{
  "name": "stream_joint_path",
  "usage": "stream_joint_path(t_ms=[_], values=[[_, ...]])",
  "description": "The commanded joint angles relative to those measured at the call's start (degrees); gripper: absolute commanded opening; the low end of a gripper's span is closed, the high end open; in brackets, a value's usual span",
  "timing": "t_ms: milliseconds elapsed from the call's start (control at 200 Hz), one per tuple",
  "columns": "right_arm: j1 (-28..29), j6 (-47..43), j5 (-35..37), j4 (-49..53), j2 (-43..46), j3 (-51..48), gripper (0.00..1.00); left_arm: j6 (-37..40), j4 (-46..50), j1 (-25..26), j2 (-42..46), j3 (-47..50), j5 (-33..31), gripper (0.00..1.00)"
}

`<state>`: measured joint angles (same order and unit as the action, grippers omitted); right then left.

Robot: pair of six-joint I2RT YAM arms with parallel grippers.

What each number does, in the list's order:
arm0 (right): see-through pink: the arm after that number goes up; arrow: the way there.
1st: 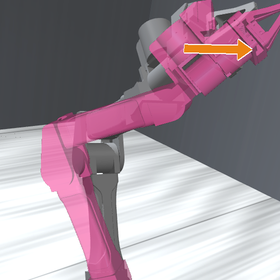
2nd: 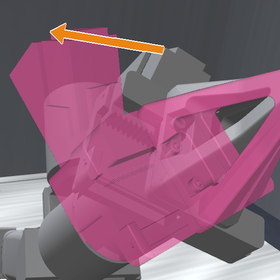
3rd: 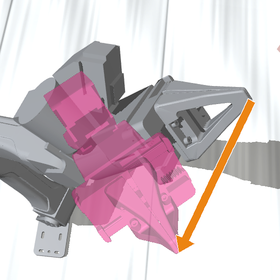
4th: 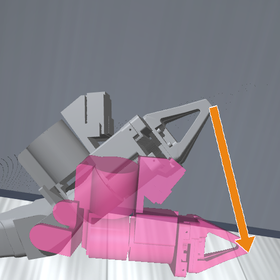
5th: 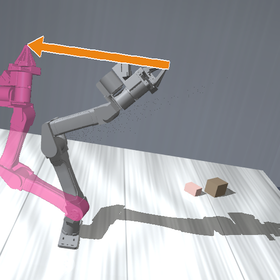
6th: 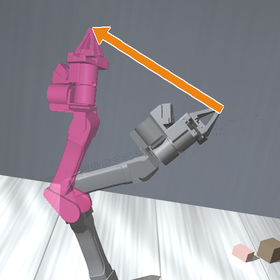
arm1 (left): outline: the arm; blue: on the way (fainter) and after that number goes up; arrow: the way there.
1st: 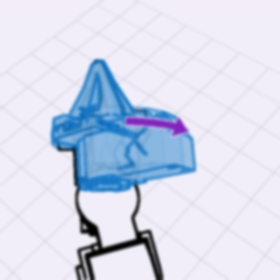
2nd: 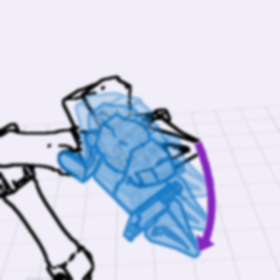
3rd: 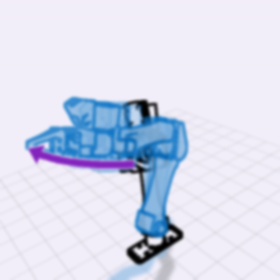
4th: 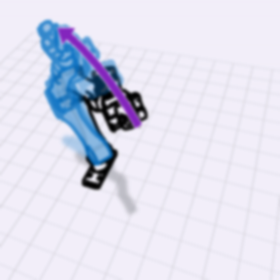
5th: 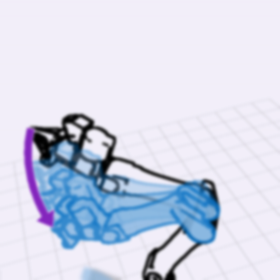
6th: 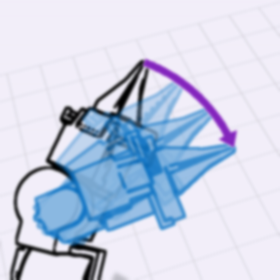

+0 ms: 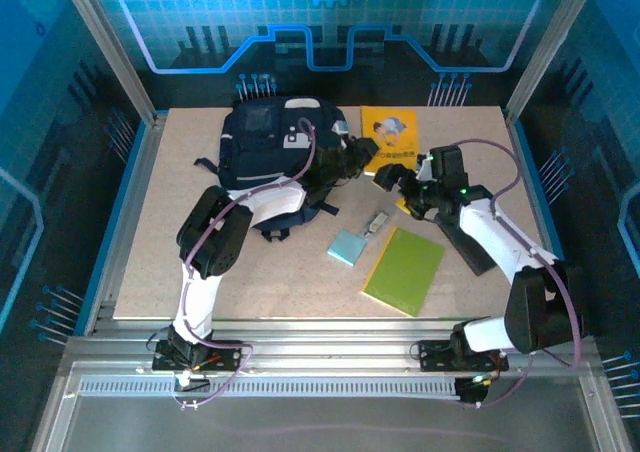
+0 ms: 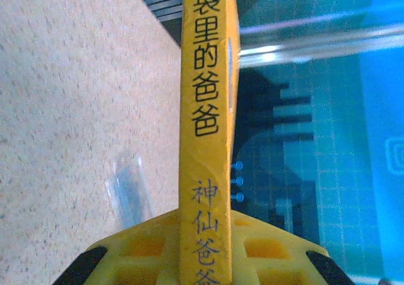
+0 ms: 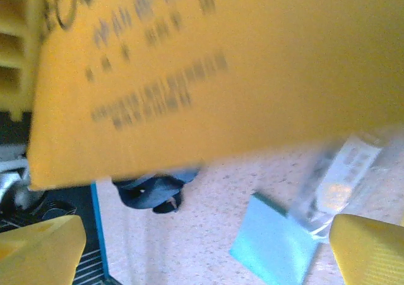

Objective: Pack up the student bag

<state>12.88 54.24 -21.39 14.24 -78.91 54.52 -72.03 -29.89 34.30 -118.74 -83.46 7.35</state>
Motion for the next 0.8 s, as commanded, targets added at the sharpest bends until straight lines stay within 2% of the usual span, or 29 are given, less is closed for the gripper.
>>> stream_joint_path(t_ms=[0, 215, 390, 560, 795], values=[[3.3, 12.1, 3.1, -10.5, 1.5, -2.7, 1.0, 0.9, -5.4, -0.3, 4.3, 2.2, -6.3, 0.0], [5.8, 20.7, 9.4, -28.9, 0.3, -9.0, 1.0, -3.3, -9.9, -0.3, 6.5, 8.9, -9.6, 0.0], [6.8, 21.3, 14.4, -35.5, -3.3, -8.3, 0.98, -5.4, -12.5, 0.0, 9.5, 14.9, -11.7, 0.0], [8.3, 26.8, 12.7, -44.2, -10.7, -7.2, 0.95, -7.1, -15.1, 0.8, 10.4, 18.0, -13.6, 0.0], [11.3, 30.8, 17.9, -47.8, -11.0, -10.9, 0.97, -7.7, -20.1, 1.4, 10.9, 20.4, -17.6, 0.0]])
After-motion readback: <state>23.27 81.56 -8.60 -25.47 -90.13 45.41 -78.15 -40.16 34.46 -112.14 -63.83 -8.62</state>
